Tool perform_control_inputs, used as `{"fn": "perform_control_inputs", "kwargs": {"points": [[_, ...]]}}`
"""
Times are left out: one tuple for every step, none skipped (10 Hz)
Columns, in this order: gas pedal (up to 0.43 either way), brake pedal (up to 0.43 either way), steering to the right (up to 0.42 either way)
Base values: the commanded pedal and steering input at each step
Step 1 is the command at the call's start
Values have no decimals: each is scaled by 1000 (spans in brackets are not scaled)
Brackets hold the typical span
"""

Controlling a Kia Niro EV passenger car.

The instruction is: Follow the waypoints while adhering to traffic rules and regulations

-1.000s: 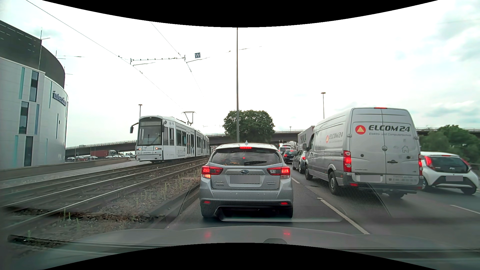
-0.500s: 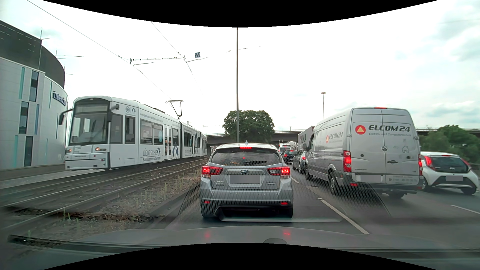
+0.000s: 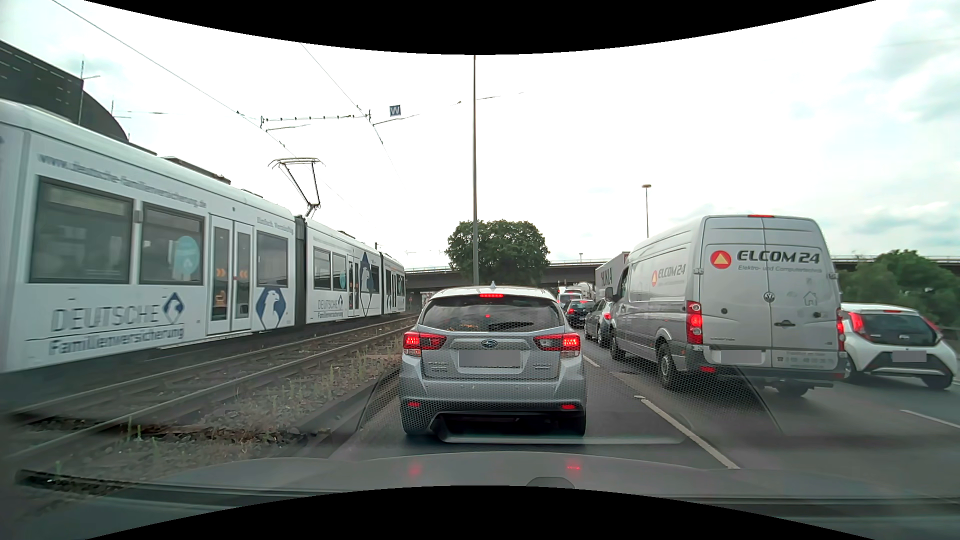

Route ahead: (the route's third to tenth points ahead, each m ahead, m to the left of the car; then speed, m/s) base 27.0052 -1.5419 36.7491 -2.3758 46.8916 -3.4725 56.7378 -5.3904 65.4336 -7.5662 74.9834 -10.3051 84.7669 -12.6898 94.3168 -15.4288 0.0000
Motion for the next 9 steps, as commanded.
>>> {"fn": "perform_control_inputs", "kwargs": {"points": [[0,232,-8],[0,232,-8],[0,232,-8],[0,232,-7],[0,232,-8],[0,232,-8],[0,232,-8],[0,232,-8],[0,232,-8]]}}
